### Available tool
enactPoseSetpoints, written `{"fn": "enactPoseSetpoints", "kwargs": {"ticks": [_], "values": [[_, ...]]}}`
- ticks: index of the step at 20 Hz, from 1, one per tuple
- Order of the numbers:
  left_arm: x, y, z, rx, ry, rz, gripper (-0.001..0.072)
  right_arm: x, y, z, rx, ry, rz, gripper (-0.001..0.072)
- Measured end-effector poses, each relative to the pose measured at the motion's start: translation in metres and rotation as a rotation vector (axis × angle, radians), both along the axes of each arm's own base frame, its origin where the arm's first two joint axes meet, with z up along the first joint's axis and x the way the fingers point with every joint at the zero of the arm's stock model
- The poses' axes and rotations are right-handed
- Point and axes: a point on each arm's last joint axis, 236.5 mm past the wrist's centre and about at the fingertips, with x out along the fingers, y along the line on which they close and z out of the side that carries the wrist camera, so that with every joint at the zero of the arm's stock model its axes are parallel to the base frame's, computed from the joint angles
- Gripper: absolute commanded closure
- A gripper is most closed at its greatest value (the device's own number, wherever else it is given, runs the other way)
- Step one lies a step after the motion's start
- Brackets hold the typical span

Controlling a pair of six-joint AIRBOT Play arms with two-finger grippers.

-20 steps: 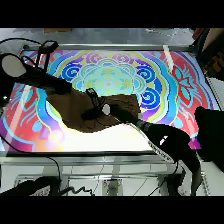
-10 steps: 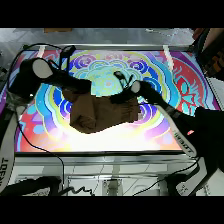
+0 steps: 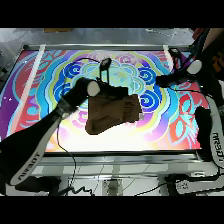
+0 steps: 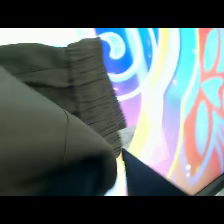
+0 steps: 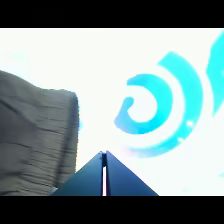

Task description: Fold the clothes and pants, and hang the long-sleeved shirts on hangers.

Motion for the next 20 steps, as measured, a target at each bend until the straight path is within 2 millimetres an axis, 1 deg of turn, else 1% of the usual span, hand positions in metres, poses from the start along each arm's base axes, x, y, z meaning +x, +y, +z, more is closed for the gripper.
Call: {"fn": "enactPoseSetpoints", "kwargs": {"ticks": [1,3,5,6,7,8,10,11,12,13,14,15,17,20], "values": [[-0.002,-0.015,-0.008,-0.012,-0.005,-0.007,0.0076,-0.002,-0.012,0.001,-0.002,0.007,-0.021,0.0688],[-0.007,-0.042,-0.024,-0.032,-0.021,-0.022,0.0076,-0.005,-0.028,0.002,-0.003,0.014,-0.051,0.0688],[-0.009,-0.055,-0.033,-0.044,-0.029,-0.024,0.0077,-0.008,-0.037,-0.001,-0.015,0.023,-0.05,0.0689],[-0.008,-0.057,-0.035,-0.045,-0.037,-0.023,0.0076,-0.01,-0.04,-0.007,-0.021,0.032,-0.039,0.0689],[-0.004,-0.056,-0.033,-0.049,-0.051,-0.017,0.0077,-0.013,-0.043,-0.017,-0.03,0.052,-0.027,0.0689],[0.0,-0.052,-0.031,-0.041,-0.064,-0.012,0.0077,-0.018,-0.047,-0.033,-0.032,0.083,-0.012,0.0689],[0.011,-0.039,-0.022,-0.02,-0.106,-0.009,0.0077,-0.035,-0.041,-0.067,0.016,0.163,0.053,0.0689],[0.016,-0.03,-0.018,-0.002,-0.121,-0.009,0.0077,-0.046,-0.031,-0.083,0.07,0.207,0.103,0.0688],[0.019,-0.02,-0.016,0.021,-0.127,-0.009,0.0077,-0.06,-0.017,-0.097,0.139,0.252,0.167,0.0613],[0.023,-0.009,-0.012,0.036,-0.132,-0.003,0.0077,-0.072,-0.002,-0.105,0.212,0.281,0.223,0.0259],[0.027,0.0,-0.01,0.051,-0.136,0.0,0.0077,-0.078,0.013,-0.109,0.286,0.287,0.261,0.0004],[0.029,0.008,-0.01,0.066,-0.128,0.004,0.0077,-0.08,0.025,-0.111,0.339,0.282,0.281,0.0007],[0.032,0.019,-0.008,0.084,-0.124,0.01,0.0078,-0.073,0.045,-0.113,0.401,0.253,0.276,0.0008],[0.032,0.027,-0.009,0.101,-0.114,0.01,0.0077,-0.06,0.069,-0.122,0.388,0.22,0.257,0.0008]]}}
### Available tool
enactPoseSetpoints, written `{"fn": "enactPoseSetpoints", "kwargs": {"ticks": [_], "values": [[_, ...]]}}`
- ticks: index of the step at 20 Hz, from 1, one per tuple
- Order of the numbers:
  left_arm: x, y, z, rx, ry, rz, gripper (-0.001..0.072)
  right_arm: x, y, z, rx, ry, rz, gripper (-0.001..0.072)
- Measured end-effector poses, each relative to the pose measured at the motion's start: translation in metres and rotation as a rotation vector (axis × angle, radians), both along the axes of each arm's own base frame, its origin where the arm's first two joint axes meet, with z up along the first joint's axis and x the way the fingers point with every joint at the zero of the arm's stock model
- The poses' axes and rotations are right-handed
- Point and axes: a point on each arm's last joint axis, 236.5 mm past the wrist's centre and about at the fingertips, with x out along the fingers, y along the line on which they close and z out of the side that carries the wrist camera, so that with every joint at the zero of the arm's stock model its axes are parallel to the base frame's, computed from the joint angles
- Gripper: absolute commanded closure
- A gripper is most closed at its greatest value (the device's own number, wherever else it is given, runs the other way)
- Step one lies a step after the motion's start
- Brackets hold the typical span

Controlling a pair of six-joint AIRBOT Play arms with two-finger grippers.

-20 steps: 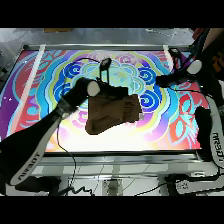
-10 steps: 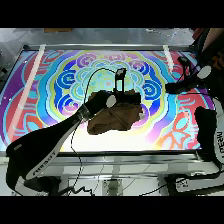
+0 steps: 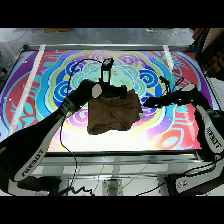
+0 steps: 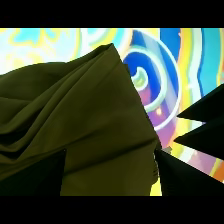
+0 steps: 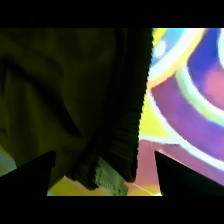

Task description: Fold the clothes and pants, and hang the long-sleeved shirts on hangers.

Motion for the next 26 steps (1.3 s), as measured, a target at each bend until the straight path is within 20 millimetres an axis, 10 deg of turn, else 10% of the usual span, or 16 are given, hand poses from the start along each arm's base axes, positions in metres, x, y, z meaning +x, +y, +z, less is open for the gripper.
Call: {"fn": "enactPoseSetpoints", "kwargs": {"ticks": [5,11,19,22,25,26], "values": [[0.0,0.005,-0.001,0.013,0.003,-0.001,0.0078,0.023,0.029,-0.021,-0.15,-0.08,-0.042,0.0028],[0.001,0.007,-0.002,0.041,-0.019,-0.025,0.0079,0.052,0.015,-0.039,-0.239,-0.026,-0.218,0.0029],[0.003,0.01,-0.003,0.064,-0.037,-0.032,0.0082,0.007,0.069,-0.063,0.085,0.424,-0.158,0.0063],[0.005,0.015,-0.004,0.097,-0.052,-0.035,0.0088,-0.012,0.098,-0.069,0.156,0.48,-0.065,0.0619],[0.006,0.026,0.0,0.154,-0.081,-0.039,0.0104,-0.001,0.124,-0.06,0.214,0.404,-0.031,0.0688],[0.005,0.031,0.004,0.174,-0.092,-0.041,0.0217,0.005,0.129,-0.051,0.237,0.374,-0.024,0.0688]]}}
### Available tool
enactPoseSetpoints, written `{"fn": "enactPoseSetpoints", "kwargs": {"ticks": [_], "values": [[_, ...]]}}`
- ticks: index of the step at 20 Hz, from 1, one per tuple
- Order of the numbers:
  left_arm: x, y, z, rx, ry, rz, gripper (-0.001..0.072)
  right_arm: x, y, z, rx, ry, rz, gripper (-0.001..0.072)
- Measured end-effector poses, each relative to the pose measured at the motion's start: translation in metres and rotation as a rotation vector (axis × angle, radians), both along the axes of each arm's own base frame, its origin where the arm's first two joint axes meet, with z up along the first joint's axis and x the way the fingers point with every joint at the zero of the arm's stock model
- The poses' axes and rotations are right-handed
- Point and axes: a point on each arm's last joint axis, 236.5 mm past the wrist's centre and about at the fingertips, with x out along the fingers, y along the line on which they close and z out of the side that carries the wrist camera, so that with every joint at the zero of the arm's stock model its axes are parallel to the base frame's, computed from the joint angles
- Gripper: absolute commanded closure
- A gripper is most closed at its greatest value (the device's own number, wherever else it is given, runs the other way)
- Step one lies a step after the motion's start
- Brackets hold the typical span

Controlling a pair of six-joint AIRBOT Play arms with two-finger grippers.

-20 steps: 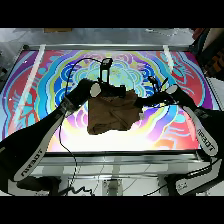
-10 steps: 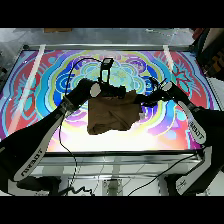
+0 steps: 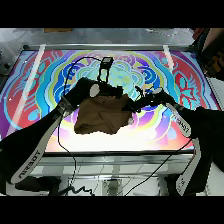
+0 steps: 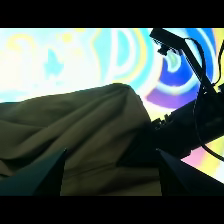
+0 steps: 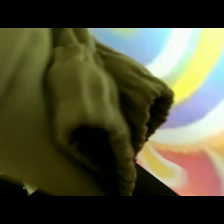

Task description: Fold the clothes and pants, and hang the long-sleeved shirts on hangers.

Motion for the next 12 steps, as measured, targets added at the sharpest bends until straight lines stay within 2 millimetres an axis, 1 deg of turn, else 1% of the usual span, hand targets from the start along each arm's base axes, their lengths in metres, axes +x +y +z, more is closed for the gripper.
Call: {"fn": "enactPoseSetpoints", "kwargs": {"ticks": [2,3,4,6,8,10,12], "values": [[-0.002,0.012,0.015,0.042,-0.038,-0.009,0.0506,0.017,0.002,0.023,0.034,-0.073,-0.008,0.0688],[-0.005,0.019,0.023,0.067,-0.054,-0.018,0.0615,0.027,-0.002,0.038,0.047,-0.114,-0.019,0.0689],[-0.008,0.026,0.032,0.09,-0.07,-0.027,0.0637,0.037,-0.007,0.055,0.063,-0.153,-0.028,0.0688],[-0.017,0.041,0.05,0.125,-0.089,-0.037,0.0637,0.053,-0.028,0.098,0.102,-0.231,-0.045,0.0688],[-0.028,0.055,0.07,0.143,-0.105,-0.04,0.0637,0.066,-0.06,0.142,0.129,-0.297,-0.085,0.0688],[-0.039,0.068,0.093,0.144,-0.126,-0.038,0.0648,0.074,-0.107,0.187,0.137,-0.352,-0.152,0.0688],[-0.051,0.077,0.118,0.134,-0.163,-0.041,0.0648,0.076,-0.163,0.227,0.124,-0.399,-0.255,0.0688]]}}
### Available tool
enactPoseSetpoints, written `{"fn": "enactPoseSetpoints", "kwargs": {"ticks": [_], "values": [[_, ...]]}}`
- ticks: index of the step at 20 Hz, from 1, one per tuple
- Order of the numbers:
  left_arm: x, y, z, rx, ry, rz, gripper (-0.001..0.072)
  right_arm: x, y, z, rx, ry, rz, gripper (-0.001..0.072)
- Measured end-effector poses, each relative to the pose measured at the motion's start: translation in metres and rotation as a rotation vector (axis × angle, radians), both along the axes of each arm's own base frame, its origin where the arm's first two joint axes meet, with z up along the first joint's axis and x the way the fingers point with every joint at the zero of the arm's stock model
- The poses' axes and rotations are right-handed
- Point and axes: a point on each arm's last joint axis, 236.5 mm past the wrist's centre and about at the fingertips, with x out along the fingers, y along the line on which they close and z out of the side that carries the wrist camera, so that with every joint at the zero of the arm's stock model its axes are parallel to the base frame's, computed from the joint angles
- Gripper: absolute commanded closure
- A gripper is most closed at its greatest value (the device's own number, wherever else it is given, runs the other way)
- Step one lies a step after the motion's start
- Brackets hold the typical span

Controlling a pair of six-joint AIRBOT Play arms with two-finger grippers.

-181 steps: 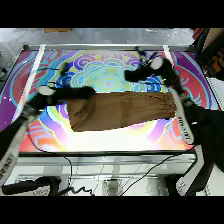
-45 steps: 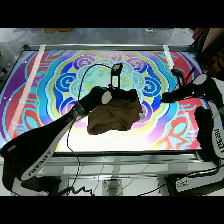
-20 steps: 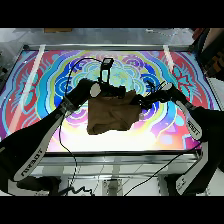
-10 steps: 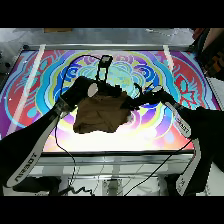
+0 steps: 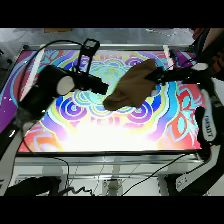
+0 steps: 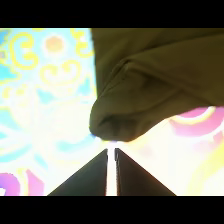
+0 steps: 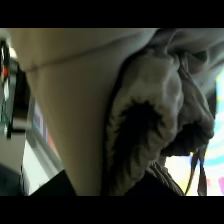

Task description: Fold the clothes and pants, and hang the long-sleeved shirts on hangers.

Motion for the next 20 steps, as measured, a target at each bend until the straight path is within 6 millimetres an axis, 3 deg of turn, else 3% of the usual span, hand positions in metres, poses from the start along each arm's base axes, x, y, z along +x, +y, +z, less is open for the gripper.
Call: {"fn": "enactPoseSetpoints", "kwargs": {"ticks": [3,5,9,12,15,18,19,20], "values": [[-0.018,0.014,0.038,-0.027,-0.067,-0.008,0.0646,-0.016,-0.093,0.044,-0.043,-0.036,-0.183,0.0688],[-0.029,0.024,0.061,-0.042,-0.113,-0.012,0.0646,-0.04,-0.163,0.053,-0.127,0.0,-0.342,0.0688],[-0.04,0.037,0.085,-0.053,-0.171,-0.008,0.0645,-0.126,-0.297,0.027,-0.376,0.252,-0.674,0.0688],[-0.042,0.04,0.089,-0.05,-0.182,-0.007,0.0645,-0.215,-0.373,0.001,-0.532,0.527,-0.907,0.0688],[-0.042,0.041,0.09,-0.048,-0.185,-0.006,0.0645,-0.288,-0.421,-0.003,-0.642,0.727,-1.132,0.0688],[-0.042,0.041,0.09,-0.047,-0.188,-0.006,0.0645,-0.337,-0.445,-0.001,-0.658,0.88,-1.358,0.0684],[-0.041,0.041,0.091,-0.048,-0.188,-0.006,0.0645,-0.346,-0.448,-0.001,-0.647,0.917,-1.412,0.0659],[-0.041,0.041,0.091,-0.048,-0.188,-0.006,0.0645,-0.353,-0.45,-0.002,-0.635,0.943,-1.452,0.0553]]}}
